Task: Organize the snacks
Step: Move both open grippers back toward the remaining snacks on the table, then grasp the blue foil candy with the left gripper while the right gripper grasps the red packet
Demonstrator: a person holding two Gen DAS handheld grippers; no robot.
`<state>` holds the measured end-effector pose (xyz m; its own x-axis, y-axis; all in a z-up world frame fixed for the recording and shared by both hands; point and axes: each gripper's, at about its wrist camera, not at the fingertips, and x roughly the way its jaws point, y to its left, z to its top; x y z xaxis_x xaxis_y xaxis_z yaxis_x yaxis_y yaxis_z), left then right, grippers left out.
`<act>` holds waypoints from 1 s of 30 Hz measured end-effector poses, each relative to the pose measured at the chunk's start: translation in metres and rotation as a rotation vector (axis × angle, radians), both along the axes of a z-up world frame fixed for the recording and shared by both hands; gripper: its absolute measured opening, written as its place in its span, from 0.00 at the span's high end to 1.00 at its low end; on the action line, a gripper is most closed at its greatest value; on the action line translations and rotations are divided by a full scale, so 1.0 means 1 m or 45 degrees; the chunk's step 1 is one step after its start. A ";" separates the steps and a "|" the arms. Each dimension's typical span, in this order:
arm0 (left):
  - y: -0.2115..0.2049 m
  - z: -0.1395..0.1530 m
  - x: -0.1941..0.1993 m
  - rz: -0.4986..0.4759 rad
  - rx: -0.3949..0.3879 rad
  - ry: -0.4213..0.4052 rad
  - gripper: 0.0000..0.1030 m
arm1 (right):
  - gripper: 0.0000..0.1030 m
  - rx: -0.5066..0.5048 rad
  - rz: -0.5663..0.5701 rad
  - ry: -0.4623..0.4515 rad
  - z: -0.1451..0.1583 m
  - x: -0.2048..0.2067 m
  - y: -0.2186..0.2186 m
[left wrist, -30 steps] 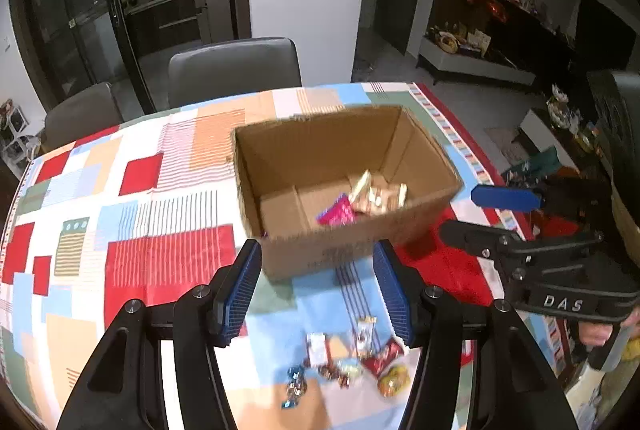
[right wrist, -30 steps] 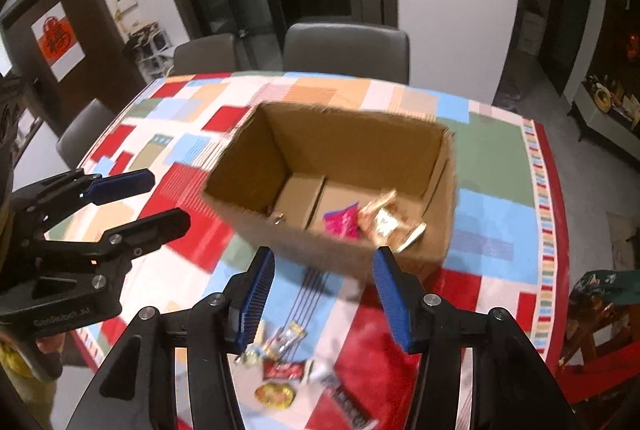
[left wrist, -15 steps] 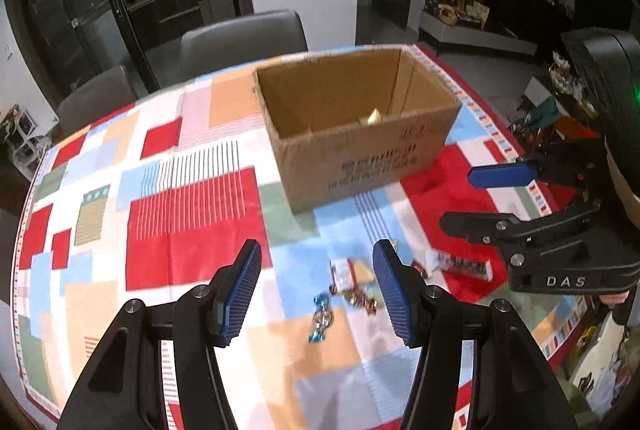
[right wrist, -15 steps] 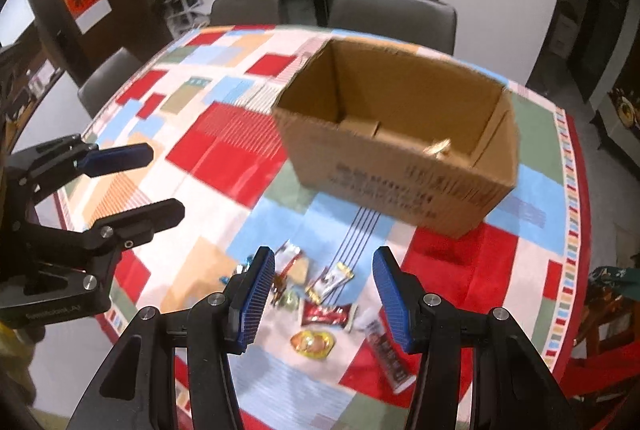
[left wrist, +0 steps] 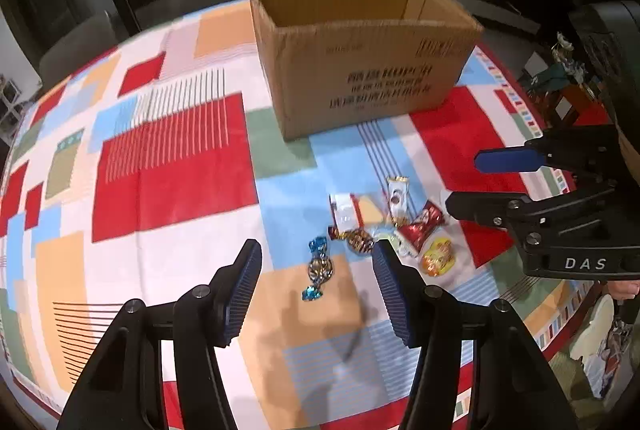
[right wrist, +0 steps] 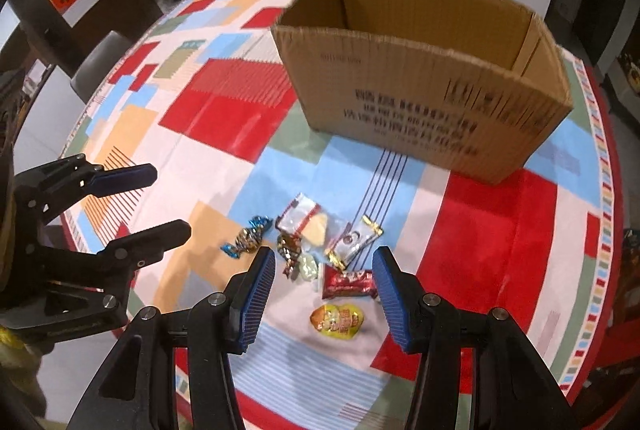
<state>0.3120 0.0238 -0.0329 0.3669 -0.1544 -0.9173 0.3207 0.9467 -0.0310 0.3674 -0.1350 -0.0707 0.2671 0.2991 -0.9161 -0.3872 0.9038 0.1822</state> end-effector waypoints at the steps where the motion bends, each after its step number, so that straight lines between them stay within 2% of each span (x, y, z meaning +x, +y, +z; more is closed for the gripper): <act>1: 0.000 -0.003 0.001 0.000 0.003 0.008 0.45 | 0.50 -0.010 0.005 0.013 -0.005 0.000 0.001; 15: 0.001 -0.053 0.005 0.004 0.022 0.138 0.47 | 0.50 -0.092 0.031 0.174 -0.056 0.005 0.002; 28: -0.002 -0.083 0.017 0.033 0.022 0.217 0.52 | 0.49 -0.145 0.031 0.263 -0.089 0.017 0.009; 30: -0.003 -0.086 0.019 0.033 0.030 0.224 0.53 | 0.44 -0.152 0.029 0.267 -0.091 0.017 0.009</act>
